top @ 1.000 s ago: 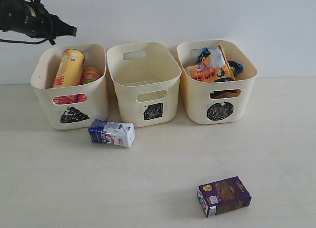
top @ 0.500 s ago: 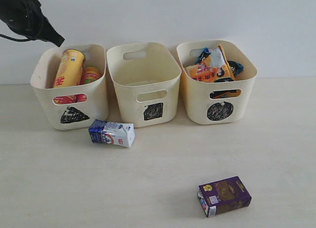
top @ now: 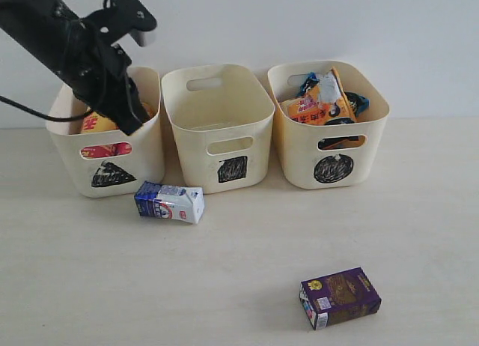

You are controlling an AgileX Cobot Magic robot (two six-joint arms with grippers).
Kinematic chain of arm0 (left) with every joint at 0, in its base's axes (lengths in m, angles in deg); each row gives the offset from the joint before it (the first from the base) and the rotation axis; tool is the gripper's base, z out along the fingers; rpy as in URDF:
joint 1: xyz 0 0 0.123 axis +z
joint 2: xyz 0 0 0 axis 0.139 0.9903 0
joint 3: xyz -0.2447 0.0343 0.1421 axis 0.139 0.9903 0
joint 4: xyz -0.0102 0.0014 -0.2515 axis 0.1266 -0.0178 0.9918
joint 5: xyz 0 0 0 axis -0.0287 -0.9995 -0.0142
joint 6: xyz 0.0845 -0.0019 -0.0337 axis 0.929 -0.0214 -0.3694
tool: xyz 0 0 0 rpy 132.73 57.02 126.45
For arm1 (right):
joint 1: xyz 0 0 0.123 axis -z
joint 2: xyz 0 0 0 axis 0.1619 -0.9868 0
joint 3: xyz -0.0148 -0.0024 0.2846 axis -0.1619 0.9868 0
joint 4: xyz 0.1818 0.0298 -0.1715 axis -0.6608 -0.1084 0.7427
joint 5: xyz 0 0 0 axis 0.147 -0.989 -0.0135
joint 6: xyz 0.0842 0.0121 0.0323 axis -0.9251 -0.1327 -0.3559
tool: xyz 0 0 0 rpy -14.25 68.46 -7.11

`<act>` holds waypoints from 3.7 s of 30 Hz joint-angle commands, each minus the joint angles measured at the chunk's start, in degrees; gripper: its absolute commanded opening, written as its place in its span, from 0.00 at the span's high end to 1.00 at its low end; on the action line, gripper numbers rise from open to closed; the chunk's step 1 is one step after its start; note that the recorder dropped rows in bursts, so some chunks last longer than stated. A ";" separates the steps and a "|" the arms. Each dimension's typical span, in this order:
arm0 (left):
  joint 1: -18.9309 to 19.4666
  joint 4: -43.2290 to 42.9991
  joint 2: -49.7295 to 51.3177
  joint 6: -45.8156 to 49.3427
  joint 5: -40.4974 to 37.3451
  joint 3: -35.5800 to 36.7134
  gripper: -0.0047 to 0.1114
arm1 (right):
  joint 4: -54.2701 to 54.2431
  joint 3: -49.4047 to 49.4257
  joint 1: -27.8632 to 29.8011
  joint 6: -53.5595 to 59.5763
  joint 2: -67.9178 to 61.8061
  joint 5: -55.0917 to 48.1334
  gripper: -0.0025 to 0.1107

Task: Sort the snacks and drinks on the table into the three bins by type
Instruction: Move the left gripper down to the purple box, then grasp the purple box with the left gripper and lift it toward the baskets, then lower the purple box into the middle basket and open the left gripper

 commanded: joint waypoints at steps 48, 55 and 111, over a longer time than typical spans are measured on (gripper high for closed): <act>-33.56 6.94 20.09 -8.53 2.17 -6.59 0.16 | 0.19 0.21 0.16 -0.32 0.28 0.23 0.98; -33.56 5.81 24.69 -8.53 2.20 -10.09 0.17 | 0.19 0.21 0.16 -0.32 0.28 0.23 0.98; -4.68 -2.87 9.37 -4.51 19.59 -11.02 0.92 | 0.19 0.21 0.16 -0.32 0.28 0.23 0.98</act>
